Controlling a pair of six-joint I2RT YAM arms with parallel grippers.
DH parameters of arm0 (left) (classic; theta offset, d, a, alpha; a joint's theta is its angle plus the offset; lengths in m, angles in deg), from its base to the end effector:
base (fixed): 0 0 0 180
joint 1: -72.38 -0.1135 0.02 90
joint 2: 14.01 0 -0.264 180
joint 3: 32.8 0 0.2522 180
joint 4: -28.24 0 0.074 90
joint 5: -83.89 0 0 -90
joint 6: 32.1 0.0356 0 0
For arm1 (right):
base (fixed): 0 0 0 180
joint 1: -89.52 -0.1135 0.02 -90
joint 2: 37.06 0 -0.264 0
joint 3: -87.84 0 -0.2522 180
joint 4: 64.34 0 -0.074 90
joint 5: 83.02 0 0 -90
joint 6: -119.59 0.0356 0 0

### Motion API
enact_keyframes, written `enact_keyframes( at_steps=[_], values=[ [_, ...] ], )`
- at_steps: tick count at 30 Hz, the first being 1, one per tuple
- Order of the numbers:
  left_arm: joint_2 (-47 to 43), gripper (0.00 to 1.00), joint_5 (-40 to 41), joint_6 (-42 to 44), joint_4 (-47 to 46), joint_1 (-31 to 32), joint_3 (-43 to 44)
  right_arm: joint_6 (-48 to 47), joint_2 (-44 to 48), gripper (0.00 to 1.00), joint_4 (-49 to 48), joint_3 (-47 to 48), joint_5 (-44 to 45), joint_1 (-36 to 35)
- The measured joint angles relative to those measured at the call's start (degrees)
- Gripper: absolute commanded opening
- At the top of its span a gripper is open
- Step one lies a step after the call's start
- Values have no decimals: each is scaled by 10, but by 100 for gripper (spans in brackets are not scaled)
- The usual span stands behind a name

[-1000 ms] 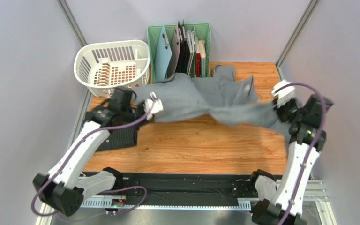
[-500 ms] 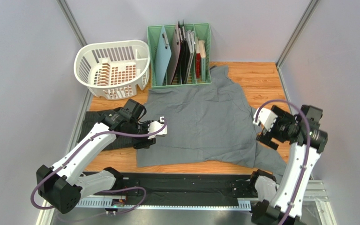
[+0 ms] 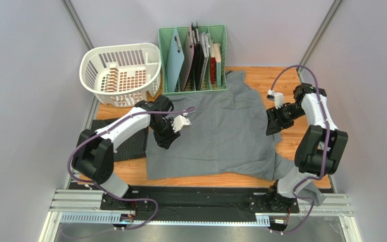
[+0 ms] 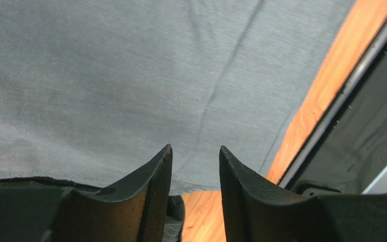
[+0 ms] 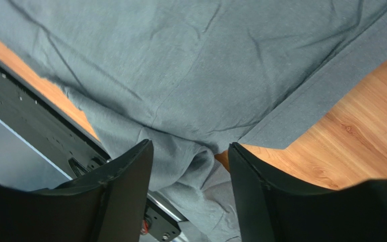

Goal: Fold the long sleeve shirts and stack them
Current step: Flatten the shirt out

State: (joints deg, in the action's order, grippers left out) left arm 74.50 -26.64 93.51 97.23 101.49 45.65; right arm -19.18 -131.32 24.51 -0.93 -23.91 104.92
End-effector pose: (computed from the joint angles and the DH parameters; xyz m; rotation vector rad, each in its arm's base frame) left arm 0.2402 -0.1480 0.2280 1.5887 2.4136 -0.5067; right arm 0.2825 -0.0589 0.2589 -0.7927 2.6889 0.6807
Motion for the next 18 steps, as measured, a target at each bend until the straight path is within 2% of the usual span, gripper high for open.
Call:
enact_keyframes(
  at_steps=[4, 7, 13, 18],
  values=[
    [54, 39, 24, -11, -11, -4, 22, 83, -52, 53, -44, 23, 44, -30],
    [88, 37, 43, -13, -12, -4, 30, 112, -94, 49, -78, 26, 85, -45],
    [142, 25, 57, -21, 4, 0, 32, 118, -139, 45, -130, -66, 181, -31],
    [144, 21, 54, -26, 31, 42, 21, 95, -92, 43, -120, -145, 234, -3]
  ],
)
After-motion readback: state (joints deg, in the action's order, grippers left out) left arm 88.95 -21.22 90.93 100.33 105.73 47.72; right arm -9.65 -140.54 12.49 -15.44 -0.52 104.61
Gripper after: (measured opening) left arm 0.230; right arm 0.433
